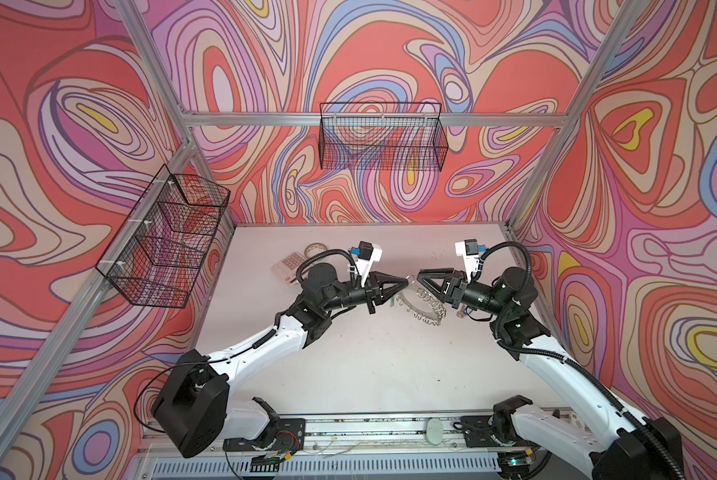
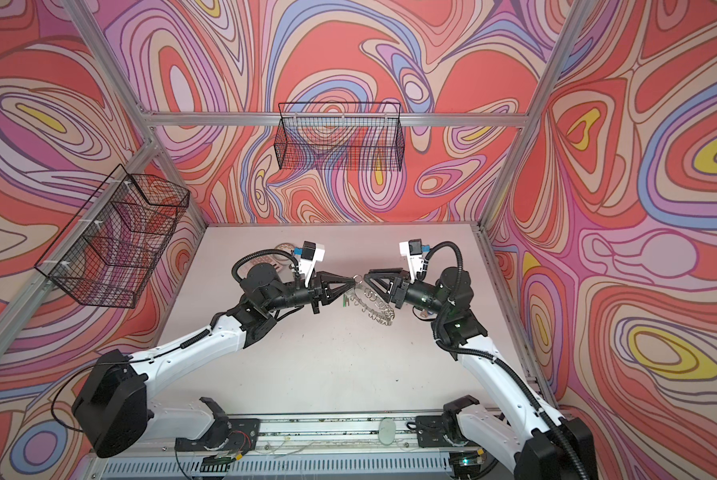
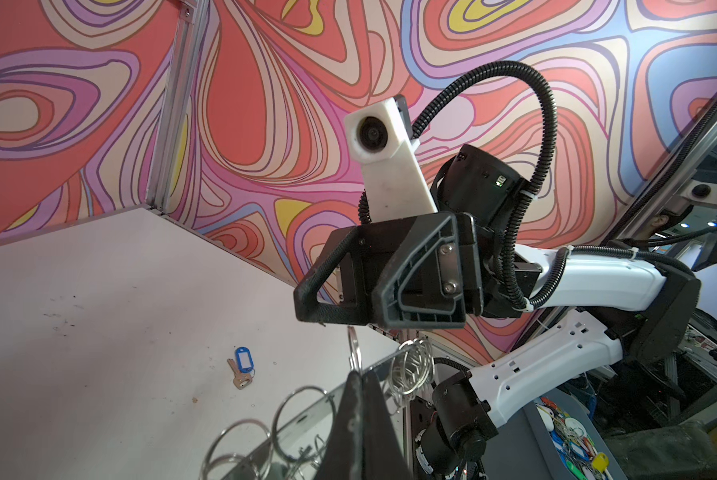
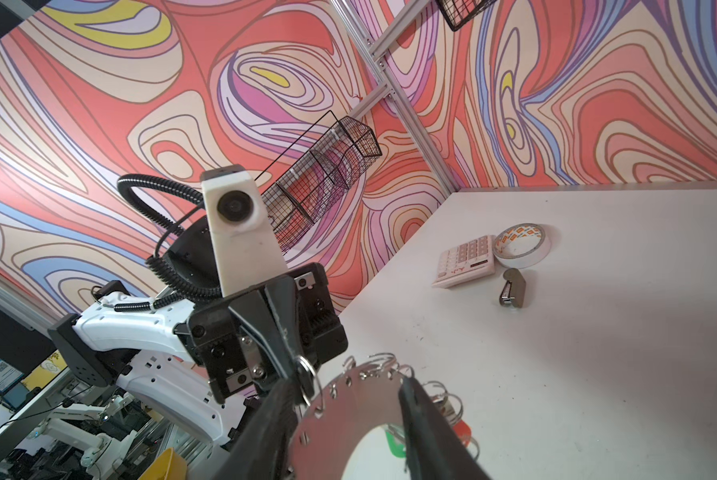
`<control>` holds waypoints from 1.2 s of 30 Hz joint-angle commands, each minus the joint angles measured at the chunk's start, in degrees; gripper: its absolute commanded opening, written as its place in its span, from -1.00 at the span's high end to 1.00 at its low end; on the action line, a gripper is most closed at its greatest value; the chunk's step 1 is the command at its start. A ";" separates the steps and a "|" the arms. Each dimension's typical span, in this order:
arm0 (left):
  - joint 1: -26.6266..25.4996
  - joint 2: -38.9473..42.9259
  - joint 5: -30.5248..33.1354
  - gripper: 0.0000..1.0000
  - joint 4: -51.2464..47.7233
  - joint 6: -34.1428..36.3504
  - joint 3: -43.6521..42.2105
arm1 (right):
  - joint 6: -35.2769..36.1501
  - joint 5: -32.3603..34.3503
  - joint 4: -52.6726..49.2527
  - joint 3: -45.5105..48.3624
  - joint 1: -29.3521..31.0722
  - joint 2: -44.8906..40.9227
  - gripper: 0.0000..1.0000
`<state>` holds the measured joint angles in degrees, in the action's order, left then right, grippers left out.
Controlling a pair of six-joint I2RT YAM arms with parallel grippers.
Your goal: Put the keys on the keyring
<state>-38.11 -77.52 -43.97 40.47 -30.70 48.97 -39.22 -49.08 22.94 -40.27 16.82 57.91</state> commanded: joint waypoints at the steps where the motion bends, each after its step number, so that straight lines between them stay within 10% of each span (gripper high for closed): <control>1: 0.45 -0.35 -1.69 1.00 5.51 -1.69 0.69 | -1.82 -1.84 3.07 0.37 -0.23 -0.62 0.09; 36: 0.59 -0.73 -3.54 1.00 4.83 -3.96 2.11 | -2.89 -0.81 5.44 0.66 -0.20 7.04 0.52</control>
<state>-37.82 -80.23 -47.55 43.18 -34.37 48.97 -40.36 -48.99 24.86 -40.16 16.82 64.71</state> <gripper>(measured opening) 0.048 0.239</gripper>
